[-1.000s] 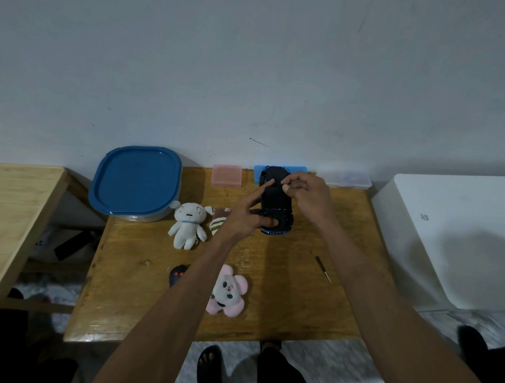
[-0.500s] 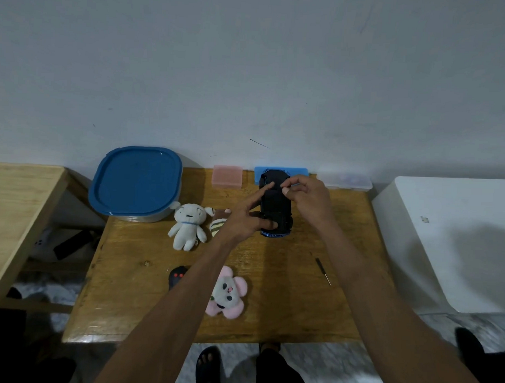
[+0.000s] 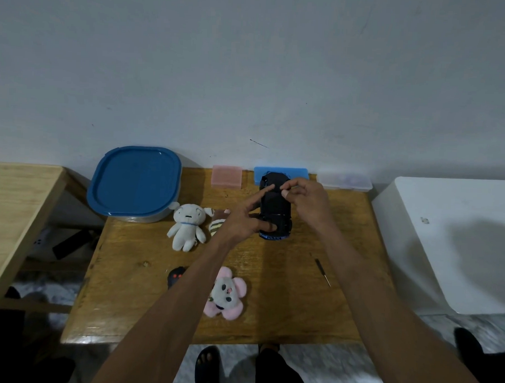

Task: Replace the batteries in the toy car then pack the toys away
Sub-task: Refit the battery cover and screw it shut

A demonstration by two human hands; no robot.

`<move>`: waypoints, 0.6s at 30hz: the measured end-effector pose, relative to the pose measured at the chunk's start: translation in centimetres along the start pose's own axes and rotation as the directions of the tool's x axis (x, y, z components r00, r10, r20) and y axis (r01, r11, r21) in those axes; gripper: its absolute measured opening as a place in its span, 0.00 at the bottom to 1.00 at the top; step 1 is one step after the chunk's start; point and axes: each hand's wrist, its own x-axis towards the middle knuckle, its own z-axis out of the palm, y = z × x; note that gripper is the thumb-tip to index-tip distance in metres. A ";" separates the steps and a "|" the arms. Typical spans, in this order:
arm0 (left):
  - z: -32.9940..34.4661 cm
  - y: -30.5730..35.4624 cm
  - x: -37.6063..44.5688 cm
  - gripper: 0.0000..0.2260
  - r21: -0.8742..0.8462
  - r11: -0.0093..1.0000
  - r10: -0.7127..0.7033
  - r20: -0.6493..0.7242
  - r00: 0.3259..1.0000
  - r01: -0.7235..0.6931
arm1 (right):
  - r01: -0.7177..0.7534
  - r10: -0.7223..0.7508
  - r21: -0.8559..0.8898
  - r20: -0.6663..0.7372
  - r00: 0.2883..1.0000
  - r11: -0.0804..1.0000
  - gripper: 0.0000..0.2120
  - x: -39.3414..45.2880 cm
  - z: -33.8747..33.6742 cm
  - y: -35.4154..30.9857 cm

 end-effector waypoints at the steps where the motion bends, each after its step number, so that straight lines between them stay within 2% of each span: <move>1: 0.0 0.0 0.0 0.43 -0.005 1.000 -0.002 0.001 1.000 0.002 | 0.006 -0.006 -0.008 -0.002 1.000 1.000 0.04 0.0 0.0 0.1; 8: -0.1 0.2 0.0 0.42 -0.024 1.000 -0.003 -0.006 1.000 0.003 | 0.016 -0.016 -0.013 -0.019 1.000 1.000 0.04 -0.1 0.0 0.0; 11: -0.1 0.0 -0.1 0.43 -0.047 0.999 -0.011 -0.015 1.000 0.010 | 0.028 -0.029 -0.069 -0.010 1.000 0.997 0.03 -0.2 0.0 0.1; 15: 0.1 -0.3 -0.2 0.43 -0.015 1.000 0.013 -0.016 1.000 -0.013 | 0.060 -0.077 -0.201 -0.075 0.994 0.978 0.02 -0.4 0.4 0.3; 18: 0.3 -0.3 -0.3 0.42 0.009 0.999 0.041 -0.019 0.999 -0.041 | 0.051 -0.073 -0.206 -0.099 0.992 0.977 0.03 -0.6 0.5 0.3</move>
